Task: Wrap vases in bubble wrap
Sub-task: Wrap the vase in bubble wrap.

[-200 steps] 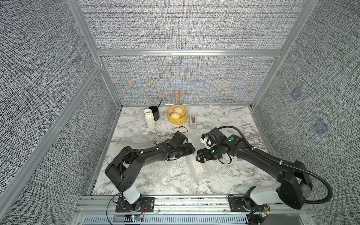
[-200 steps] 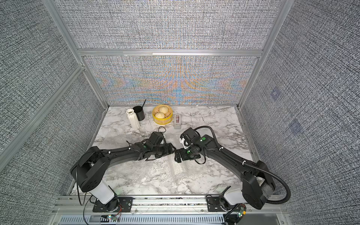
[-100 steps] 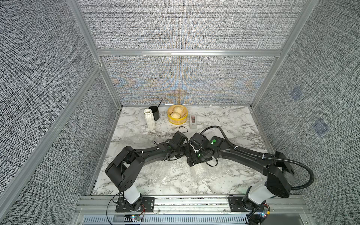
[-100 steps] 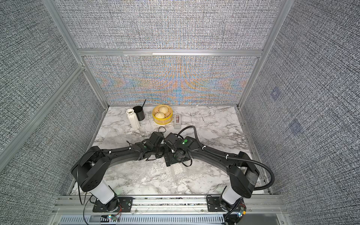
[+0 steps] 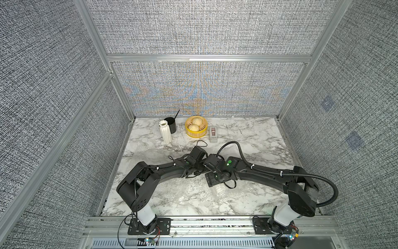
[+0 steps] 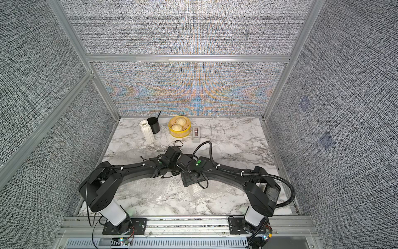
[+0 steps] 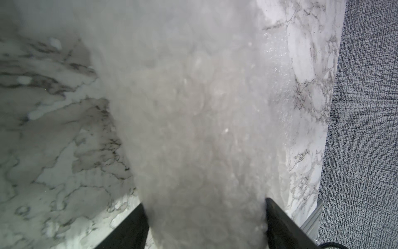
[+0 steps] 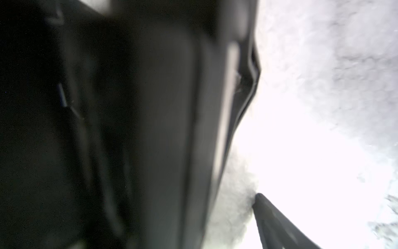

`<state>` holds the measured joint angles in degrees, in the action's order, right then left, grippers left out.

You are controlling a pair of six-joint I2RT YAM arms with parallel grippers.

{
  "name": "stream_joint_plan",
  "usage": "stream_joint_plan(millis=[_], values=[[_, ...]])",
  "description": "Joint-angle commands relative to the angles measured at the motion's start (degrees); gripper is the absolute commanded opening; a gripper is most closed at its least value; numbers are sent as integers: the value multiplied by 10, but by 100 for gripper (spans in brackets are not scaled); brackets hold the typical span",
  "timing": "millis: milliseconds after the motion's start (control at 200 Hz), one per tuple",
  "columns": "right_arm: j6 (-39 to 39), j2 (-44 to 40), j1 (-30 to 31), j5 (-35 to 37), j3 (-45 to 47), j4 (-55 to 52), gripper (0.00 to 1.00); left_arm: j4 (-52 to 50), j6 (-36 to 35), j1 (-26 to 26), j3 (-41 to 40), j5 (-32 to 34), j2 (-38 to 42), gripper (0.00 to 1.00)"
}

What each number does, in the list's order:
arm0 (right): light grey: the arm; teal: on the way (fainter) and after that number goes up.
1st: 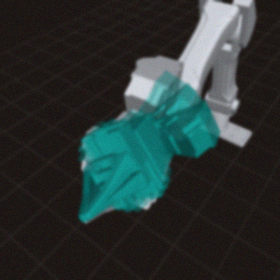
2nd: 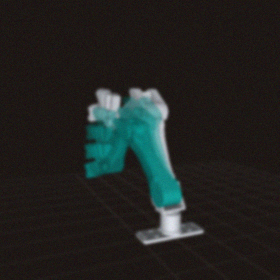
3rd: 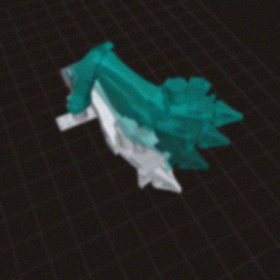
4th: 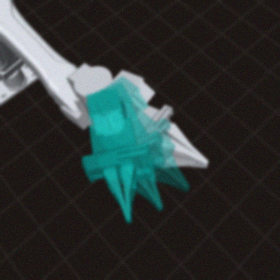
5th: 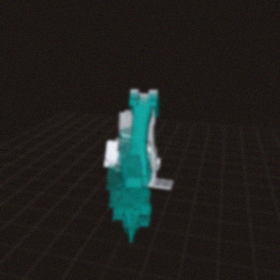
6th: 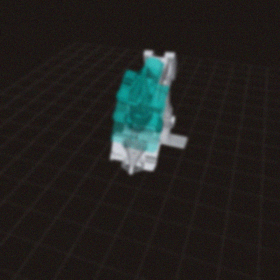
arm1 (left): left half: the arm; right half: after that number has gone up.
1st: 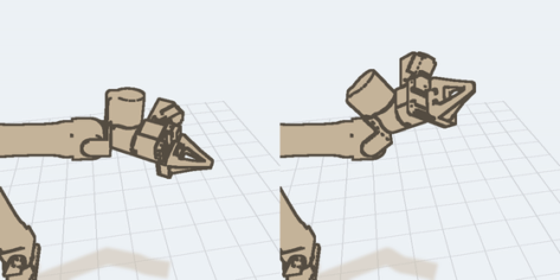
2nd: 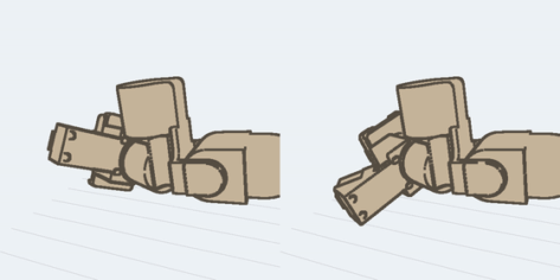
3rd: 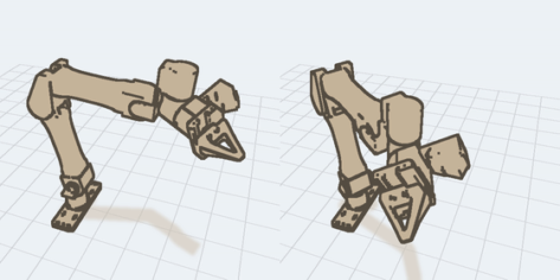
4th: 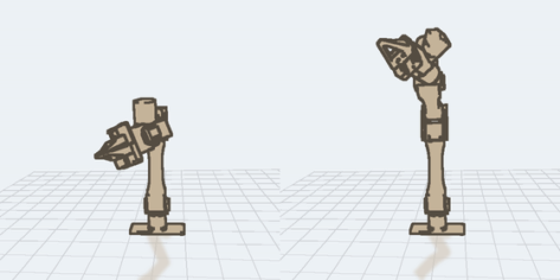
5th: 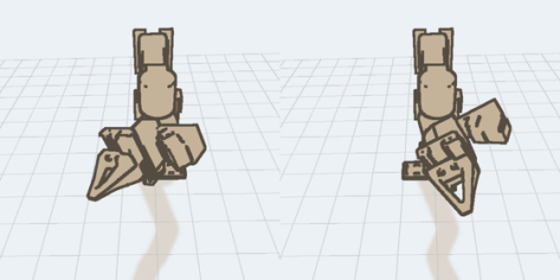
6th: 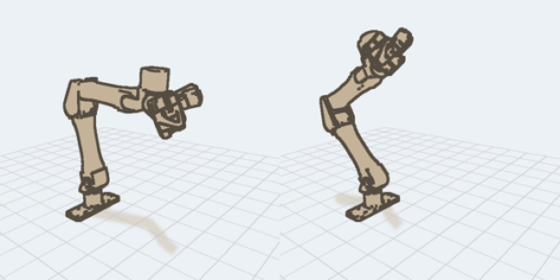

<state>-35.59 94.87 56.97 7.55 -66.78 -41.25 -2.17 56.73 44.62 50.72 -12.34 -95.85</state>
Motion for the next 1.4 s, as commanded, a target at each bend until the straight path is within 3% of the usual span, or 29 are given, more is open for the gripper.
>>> stream_joint_plan(millis=[0,285,1116,1396], values=[[-13,15,-1,-46,13,-25,83,-70,-17,2,-2,8,6,81],[-18,17,-5,-91,46,16,72,-79,-23,-2,11,9,34,84],[-35,-68,-80,-219,199,161,71,-133,4,-26,-68,78,171,88],[-5,-93,-134,-297,250,224,71,-88,7,-24,-78,15,160,86]])
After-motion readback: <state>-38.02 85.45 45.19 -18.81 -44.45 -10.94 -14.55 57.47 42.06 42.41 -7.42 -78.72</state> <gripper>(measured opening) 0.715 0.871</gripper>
